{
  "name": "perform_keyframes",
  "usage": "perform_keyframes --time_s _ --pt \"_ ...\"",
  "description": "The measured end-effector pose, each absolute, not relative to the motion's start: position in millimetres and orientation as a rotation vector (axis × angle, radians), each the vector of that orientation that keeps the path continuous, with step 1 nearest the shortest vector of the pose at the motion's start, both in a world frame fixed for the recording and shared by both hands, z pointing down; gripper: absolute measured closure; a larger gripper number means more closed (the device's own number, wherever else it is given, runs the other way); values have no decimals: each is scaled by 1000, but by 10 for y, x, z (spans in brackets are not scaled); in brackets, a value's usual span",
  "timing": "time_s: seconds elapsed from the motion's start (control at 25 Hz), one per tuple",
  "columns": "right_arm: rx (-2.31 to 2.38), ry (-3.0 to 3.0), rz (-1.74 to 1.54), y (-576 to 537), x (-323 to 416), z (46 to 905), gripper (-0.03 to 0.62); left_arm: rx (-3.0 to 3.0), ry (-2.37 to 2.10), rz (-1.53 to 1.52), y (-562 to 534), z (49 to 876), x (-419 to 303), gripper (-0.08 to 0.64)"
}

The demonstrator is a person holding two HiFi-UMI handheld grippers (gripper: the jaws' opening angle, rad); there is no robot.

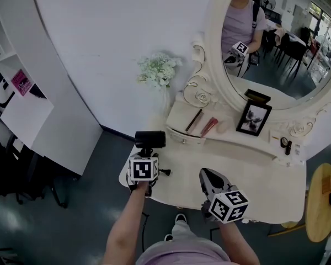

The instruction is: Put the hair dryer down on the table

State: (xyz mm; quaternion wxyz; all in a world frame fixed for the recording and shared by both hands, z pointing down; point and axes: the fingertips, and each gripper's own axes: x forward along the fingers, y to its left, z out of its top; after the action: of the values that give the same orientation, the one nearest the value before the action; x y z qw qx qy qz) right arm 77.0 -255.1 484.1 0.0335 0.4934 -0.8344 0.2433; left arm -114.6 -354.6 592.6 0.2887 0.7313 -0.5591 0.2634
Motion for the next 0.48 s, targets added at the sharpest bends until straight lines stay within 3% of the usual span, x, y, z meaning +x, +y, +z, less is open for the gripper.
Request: perform_keyframes --time_s 0.48 --pt "1524 -2563 763 -2498 750 4835 591 1878 -1426 750 -3582 6083 -1141 351"
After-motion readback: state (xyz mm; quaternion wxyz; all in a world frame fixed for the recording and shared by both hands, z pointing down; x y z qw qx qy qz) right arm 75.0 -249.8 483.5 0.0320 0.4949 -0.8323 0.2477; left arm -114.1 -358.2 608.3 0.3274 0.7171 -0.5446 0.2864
